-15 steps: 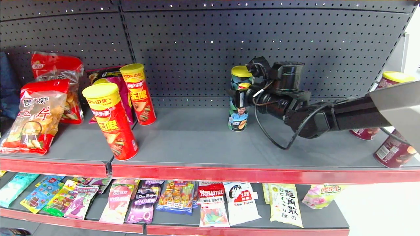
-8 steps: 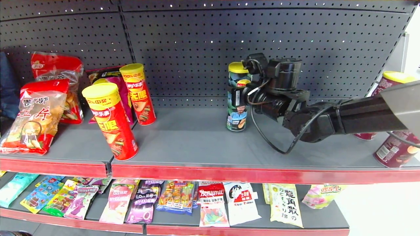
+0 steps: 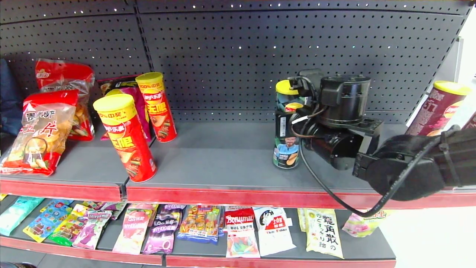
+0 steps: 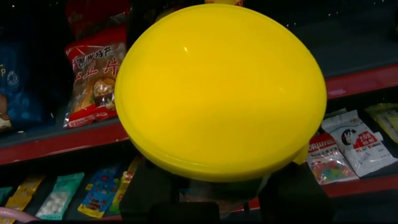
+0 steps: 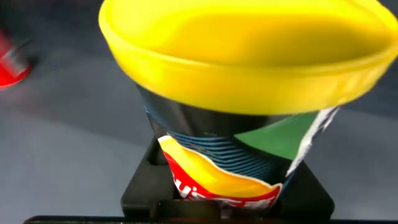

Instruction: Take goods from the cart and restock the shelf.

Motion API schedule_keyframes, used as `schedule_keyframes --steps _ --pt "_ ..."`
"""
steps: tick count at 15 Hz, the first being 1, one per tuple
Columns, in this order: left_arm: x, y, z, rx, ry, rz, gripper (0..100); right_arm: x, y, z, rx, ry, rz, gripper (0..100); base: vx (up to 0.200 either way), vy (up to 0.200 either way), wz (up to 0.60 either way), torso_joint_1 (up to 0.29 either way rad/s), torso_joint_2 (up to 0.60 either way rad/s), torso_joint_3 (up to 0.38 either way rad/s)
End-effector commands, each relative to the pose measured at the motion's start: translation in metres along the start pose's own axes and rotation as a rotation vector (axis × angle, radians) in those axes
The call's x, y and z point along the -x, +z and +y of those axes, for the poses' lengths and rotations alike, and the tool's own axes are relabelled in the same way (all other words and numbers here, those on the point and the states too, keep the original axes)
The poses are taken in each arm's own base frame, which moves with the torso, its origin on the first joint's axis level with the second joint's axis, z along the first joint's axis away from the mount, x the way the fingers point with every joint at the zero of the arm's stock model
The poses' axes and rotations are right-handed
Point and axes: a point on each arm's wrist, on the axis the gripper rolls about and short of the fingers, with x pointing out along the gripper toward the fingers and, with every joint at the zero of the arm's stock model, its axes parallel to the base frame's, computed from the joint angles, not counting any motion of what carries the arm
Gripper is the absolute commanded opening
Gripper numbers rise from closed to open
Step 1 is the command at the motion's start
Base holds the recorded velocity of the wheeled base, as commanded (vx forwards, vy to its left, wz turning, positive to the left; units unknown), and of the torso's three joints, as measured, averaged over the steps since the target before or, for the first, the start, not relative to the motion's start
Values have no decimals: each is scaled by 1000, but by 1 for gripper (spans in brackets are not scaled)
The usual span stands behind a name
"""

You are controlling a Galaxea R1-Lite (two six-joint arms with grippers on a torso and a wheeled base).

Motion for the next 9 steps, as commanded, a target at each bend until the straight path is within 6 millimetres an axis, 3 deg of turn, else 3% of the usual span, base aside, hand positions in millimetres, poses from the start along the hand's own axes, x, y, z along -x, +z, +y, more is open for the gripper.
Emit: schedule_keyframes --steps 1,9 --pt "0 0 0 0 0 2 0 15 4 4 -31 -34 -17 0 0 0 0 0 0 0" --pt "0 0 0 0 1 -1 0 29 -15 27 -56 -51 21 0 0 0 0 0 0 0"
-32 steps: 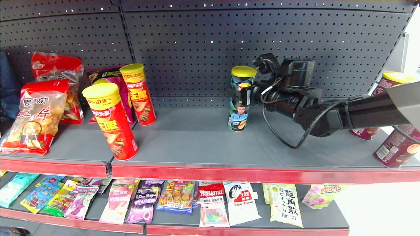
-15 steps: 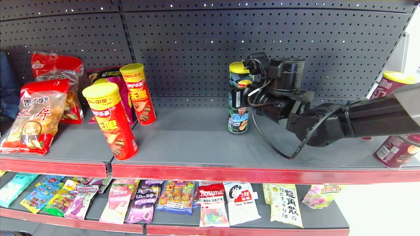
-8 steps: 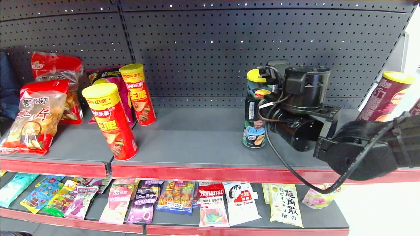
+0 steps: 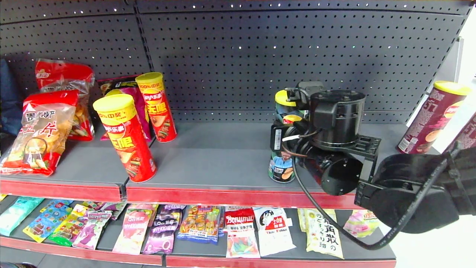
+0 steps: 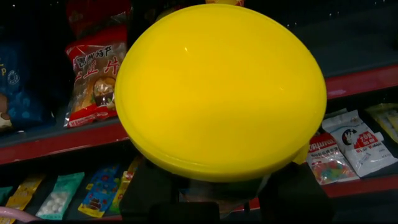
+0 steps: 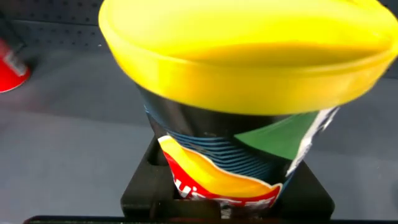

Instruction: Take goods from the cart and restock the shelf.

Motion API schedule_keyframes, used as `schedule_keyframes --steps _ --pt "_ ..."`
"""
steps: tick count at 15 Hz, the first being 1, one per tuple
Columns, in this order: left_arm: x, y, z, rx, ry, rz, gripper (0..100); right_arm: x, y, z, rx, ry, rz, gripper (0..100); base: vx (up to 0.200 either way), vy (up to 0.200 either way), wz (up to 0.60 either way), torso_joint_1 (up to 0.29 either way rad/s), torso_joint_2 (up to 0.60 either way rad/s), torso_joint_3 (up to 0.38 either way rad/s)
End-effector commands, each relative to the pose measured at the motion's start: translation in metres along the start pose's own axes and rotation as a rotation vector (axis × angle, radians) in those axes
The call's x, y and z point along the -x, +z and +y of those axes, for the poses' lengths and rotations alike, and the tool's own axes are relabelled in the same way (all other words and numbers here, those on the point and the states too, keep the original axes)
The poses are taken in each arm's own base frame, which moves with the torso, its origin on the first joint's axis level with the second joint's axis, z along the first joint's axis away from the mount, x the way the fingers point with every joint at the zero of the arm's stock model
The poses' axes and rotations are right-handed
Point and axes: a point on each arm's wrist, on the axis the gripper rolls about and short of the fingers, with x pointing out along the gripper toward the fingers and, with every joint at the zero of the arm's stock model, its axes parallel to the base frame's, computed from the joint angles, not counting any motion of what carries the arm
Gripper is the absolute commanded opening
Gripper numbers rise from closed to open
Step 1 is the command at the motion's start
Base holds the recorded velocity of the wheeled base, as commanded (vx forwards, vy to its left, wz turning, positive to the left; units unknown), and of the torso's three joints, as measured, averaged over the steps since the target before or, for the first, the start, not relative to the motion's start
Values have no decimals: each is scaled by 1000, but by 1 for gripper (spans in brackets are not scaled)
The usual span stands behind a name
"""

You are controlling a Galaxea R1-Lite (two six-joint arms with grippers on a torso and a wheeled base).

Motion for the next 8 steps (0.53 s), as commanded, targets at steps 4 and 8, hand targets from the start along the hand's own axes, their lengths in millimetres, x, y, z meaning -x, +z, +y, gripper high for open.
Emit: schedule_keyframes --steps 4,8 --pt "0 0 0 0 1 -1 0 7 -5 3 18 -28 10 0 0 0 0 0 0 0" --pt "0 0 0 0 1 -1 0 15 -4 8 21 -14 4 0 0 0 0 0 0 0"
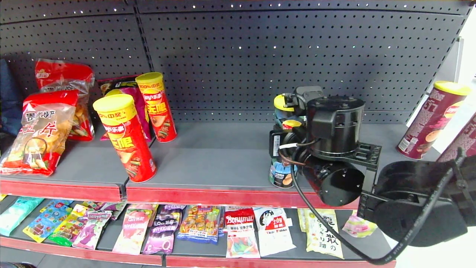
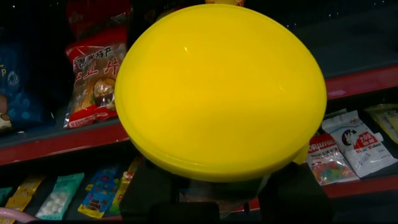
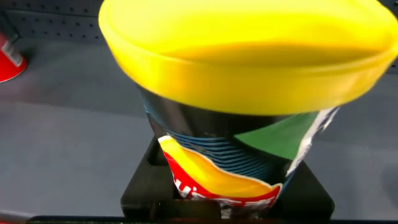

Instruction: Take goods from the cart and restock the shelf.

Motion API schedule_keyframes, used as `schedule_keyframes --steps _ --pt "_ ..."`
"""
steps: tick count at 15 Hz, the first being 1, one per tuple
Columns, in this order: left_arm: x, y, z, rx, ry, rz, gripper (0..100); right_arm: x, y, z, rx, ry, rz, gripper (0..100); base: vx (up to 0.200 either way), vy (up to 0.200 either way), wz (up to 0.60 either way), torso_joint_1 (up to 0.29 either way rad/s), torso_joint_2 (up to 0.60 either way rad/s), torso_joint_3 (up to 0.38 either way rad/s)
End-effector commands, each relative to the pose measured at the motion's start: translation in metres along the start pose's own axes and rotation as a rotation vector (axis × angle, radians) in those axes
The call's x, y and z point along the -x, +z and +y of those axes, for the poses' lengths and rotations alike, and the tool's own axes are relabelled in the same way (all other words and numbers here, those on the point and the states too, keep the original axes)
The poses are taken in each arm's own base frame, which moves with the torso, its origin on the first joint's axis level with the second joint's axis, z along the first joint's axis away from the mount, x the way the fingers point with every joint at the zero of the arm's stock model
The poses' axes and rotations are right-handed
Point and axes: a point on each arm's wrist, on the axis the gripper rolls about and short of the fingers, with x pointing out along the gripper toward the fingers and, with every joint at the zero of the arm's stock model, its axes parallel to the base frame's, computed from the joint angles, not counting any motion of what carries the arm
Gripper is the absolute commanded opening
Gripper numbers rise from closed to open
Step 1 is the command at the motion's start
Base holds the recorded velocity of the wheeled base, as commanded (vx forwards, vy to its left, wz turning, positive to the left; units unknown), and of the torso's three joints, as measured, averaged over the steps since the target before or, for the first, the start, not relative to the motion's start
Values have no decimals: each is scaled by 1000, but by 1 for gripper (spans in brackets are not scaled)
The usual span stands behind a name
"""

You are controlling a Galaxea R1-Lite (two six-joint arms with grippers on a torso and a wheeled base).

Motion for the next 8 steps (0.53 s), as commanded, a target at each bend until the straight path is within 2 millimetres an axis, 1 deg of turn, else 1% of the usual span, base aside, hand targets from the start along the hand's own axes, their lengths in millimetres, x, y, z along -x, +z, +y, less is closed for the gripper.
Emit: schedule_keyframes --steps 1,5,8 --pt "-1 0 0 0 -1 4 0 3 -1 3 2 2 0 0 0 0 0 0 0 0" --pt "0 0 0 0 1 3 0 5 -3 2 10 -17 4 0 0 0 0 0 0 0" --pt "0 0 0 1 1 1 0 7 -1 2 4 -19 -2 0 0 0 0 0 0 0"
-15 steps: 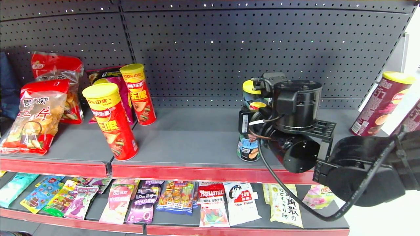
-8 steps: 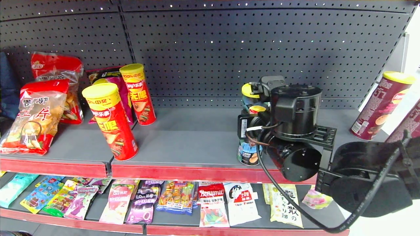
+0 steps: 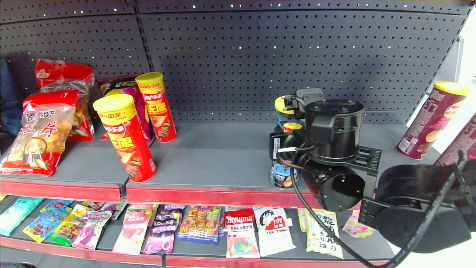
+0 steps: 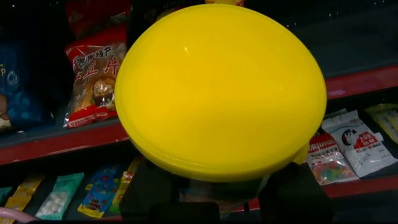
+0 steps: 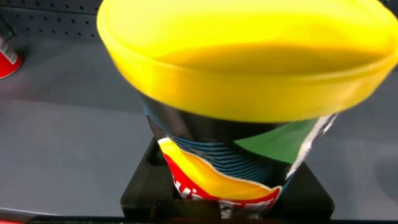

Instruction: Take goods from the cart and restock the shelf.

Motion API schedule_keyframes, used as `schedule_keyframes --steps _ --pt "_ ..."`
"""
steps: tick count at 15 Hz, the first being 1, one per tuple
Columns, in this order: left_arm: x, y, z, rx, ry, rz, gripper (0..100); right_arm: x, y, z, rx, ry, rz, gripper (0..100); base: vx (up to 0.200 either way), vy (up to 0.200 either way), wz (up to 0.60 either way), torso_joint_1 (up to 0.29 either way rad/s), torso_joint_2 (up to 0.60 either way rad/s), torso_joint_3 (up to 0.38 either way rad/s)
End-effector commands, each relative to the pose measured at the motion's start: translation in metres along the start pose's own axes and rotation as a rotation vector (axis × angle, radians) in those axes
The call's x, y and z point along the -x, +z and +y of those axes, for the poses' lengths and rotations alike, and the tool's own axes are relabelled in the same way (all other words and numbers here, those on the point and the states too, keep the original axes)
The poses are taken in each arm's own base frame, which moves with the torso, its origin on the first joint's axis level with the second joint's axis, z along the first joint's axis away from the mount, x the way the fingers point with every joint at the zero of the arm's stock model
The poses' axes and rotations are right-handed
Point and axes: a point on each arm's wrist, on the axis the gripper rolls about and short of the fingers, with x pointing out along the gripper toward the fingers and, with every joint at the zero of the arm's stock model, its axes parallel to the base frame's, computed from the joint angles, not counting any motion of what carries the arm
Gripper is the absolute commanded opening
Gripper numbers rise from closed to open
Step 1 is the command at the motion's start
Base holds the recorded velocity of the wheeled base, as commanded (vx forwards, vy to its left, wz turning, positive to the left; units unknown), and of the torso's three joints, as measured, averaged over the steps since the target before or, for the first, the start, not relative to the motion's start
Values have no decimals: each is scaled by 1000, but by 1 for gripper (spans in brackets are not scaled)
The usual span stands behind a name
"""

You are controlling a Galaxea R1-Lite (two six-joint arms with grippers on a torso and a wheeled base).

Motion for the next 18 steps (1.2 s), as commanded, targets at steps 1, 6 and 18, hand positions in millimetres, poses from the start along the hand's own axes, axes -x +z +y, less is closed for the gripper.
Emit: schedule_keyframes --steps 1,6,18 --pt "0 0 0 1 0 0 0 2 1 0 -4 3 -3 0 0 0 0 0 0 0" --pt "0 0 0 1 0 0 0 3 -5 -2 15 -26 11 0 0 0 0 0 0 0" --pt "0 0 0 0 -3 0 0 0 -9 -5 17 -44 19 0 0 0 0 0 0 0"
